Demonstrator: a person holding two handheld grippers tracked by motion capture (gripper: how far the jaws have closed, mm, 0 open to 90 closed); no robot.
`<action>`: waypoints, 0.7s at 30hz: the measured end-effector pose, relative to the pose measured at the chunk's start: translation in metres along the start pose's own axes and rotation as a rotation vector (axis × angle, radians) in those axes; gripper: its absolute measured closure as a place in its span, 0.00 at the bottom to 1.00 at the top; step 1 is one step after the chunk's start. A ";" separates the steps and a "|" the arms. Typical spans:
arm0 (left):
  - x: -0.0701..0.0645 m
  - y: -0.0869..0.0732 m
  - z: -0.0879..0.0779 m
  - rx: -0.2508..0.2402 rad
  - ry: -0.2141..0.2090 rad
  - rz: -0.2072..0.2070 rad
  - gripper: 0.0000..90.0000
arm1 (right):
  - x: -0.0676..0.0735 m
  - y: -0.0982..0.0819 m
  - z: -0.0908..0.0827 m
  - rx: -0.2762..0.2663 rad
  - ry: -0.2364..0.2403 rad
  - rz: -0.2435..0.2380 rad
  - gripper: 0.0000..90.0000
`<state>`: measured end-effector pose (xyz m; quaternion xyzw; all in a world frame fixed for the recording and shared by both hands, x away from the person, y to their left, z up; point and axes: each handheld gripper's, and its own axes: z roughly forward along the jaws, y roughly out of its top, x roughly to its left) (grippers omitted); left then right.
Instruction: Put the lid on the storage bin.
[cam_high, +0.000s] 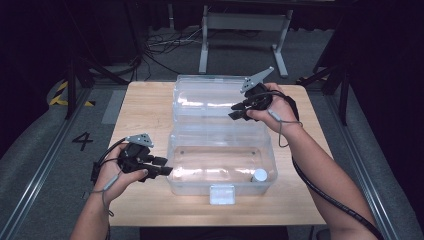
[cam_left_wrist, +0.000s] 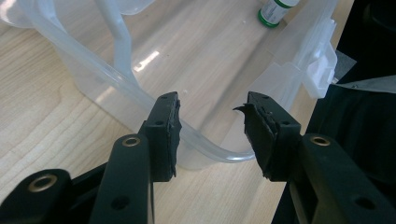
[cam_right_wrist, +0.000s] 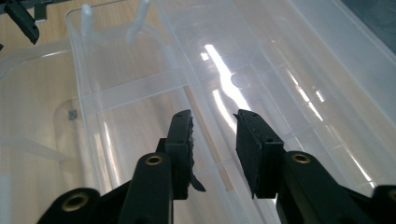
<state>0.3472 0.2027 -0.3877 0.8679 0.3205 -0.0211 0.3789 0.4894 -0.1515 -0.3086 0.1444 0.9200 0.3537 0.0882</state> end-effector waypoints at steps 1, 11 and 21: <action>0.000 0.000 0.000 -0.002 -0.005 0.000 0.63 | 0.000 0.000 0.002 0.006 0.004 -0.005 0.76; 0.000 0.000 -0.001 -0.009 -0.024 0.010 0.64 | 0.001 0.001 0.003 0.008 -0.013 -0.023 0.86; -0.013 0.006 -0.012 -0.047 -0.038 0.060 0.64 | 0.004 0.001 0.001 0.009 -0.004 -0.023 0.90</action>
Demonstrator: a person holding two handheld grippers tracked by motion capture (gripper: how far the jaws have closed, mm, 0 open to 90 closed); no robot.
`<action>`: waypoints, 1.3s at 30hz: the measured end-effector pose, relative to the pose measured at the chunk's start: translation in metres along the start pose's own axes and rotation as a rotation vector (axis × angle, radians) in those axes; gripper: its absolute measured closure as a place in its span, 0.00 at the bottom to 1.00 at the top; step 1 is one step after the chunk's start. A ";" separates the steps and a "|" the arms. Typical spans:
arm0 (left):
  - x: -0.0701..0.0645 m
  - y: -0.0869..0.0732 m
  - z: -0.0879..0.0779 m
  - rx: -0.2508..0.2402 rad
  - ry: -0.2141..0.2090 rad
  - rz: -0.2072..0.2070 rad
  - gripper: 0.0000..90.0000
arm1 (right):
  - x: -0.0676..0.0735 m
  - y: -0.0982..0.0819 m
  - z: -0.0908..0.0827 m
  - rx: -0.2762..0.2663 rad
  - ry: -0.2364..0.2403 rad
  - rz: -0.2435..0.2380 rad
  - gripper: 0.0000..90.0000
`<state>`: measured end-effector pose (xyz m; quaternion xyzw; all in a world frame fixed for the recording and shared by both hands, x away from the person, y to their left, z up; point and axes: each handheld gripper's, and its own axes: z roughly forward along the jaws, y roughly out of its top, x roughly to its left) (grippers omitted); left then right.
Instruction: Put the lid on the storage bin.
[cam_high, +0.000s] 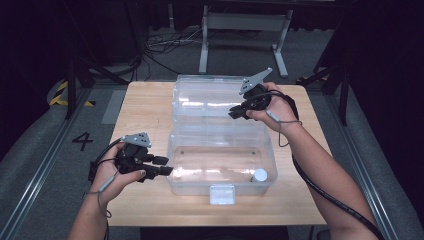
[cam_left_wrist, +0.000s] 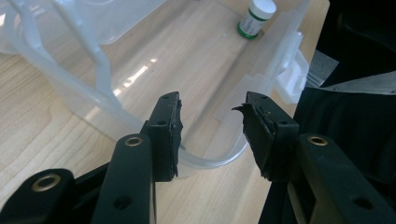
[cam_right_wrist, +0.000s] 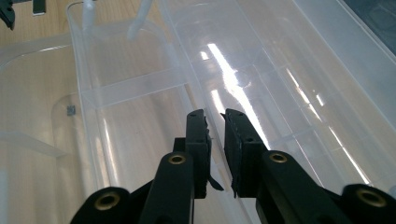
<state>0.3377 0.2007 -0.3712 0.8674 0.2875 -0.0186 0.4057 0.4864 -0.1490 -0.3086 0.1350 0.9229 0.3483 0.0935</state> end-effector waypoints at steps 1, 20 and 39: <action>-0.001 0.001 0.001 0.000 -0.006 0.005 0.64 | 0.000 0.000 0.000 -0.002 0.001 -0.001 0.90; -0.007 0.001 0.024 0.080 -0.117 0.052 0.65 | 0.003 -0.006 -0.005 -0.042 0.016 0.026 0.92; -0.004 -0.007 0.035 0.128 -0.127 0.073 0.90 | 0.013 -0.006 -0.010 -0.053 0.035 0.016 0.93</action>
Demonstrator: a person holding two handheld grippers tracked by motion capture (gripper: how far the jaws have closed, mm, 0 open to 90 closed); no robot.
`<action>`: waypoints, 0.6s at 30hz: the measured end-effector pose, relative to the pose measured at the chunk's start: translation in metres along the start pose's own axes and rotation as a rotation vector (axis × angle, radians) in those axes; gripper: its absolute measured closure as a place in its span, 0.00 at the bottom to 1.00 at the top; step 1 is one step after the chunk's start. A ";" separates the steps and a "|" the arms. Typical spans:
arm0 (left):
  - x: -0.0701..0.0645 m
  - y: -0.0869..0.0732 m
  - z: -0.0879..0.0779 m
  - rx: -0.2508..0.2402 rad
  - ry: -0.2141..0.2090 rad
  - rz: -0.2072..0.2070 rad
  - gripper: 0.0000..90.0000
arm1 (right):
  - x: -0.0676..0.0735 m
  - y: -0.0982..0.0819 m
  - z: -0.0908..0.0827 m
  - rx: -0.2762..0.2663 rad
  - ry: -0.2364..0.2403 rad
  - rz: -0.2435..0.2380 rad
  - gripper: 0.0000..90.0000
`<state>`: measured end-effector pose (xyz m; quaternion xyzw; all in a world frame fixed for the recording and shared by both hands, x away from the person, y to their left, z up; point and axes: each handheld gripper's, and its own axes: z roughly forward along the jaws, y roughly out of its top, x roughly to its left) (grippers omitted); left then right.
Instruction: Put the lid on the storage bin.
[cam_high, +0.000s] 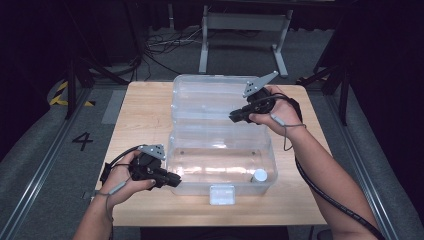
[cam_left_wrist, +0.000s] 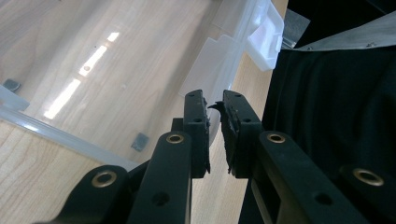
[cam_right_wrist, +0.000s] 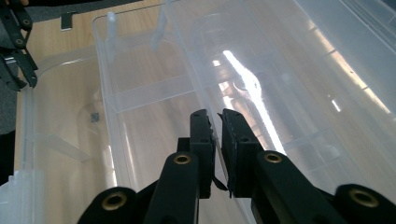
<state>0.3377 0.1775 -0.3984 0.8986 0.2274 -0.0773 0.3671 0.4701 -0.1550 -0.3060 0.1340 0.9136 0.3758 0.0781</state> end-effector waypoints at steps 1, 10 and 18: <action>0.000 0.000 0.000 -0.001 -0.001 0.002 0.91 | 0.001 0.000 -0.001 -0.001 0.004 -0.002 0.93; -0.002 0.003 0.001 0.007 0.003 0.019 0.94 | 0.012 -0.002 -0.007 -0.005 0.012 -0.023 0.94; -0.002 0.004 0.001 0.012 0.001 0.019 0.94 | 0.020 -0.004 -0.010 -0.008 0.018 -0.037 0.94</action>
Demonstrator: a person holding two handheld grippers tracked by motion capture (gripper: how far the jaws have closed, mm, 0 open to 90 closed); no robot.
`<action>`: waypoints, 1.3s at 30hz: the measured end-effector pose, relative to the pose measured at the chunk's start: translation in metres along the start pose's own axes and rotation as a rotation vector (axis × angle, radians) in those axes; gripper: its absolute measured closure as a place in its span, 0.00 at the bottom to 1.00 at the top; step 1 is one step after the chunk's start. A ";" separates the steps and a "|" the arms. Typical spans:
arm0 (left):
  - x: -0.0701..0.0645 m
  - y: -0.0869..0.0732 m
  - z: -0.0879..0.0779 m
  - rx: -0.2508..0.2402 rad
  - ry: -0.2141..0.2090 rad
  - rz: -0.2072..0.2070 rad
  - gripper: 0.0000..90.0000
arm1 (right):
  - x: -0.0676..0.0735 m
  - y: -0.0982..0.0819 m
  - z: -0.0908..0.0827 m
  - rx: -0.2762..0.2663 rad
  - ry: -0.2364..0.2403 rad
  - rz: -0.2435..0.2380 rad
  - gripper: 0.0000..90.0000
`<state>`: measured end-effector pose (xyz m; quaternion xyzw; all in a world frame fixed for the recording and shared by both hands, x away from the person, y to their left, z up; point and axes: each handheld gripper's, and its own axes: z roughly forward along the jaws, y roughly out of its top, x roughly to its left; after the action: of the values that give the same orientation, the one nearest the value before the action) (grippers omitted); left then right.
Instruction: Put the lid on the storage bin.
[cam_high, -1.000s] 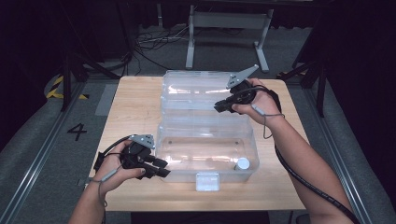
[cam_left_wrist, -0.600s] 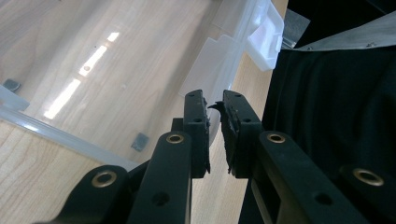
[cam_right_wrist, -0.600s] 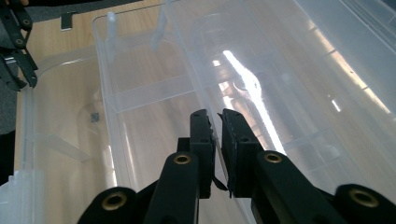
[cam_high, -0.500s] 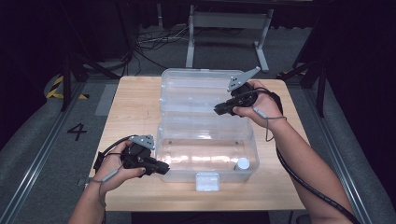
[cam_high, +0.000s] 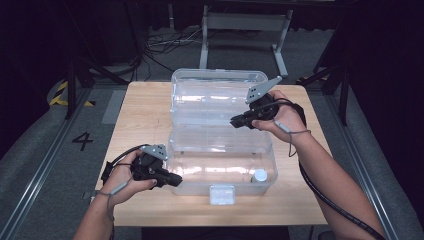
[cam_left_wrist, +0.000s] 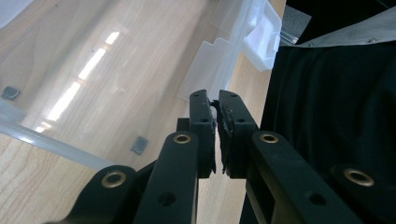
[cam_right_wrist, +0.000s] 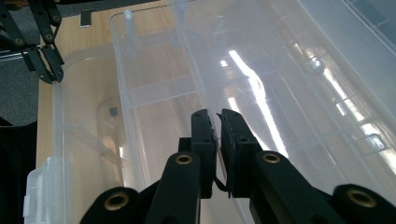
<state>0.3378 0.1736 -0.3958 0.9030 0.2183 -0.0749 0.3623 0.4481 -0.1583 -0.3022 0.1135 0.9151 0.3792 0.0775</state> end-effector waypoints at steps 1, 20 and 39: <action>0.000 0.000 0.000 0.000 0.000 0.000 0.94 | 0.001 0.000 -0.001 0.001 0.002 0.000 0.94; -0.002 0.001 0.000 0.002 0.009 -0.009 0.94 | 0.019 -0.006 -0.007 0.004 0.018 -0.033 0.95; -0.002 0.001 0.000 0.001 0.011 -0.006 0.94 | 0.036 -0.012 -0.009 0.013 0.045 -0.059 0.96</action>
<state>0.3364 0.1722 -0.3950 0.9029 0.2229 -0.0714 0.3605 0.4094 -0.1632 -0.3064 0.0784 0.9221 0.3730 0.0672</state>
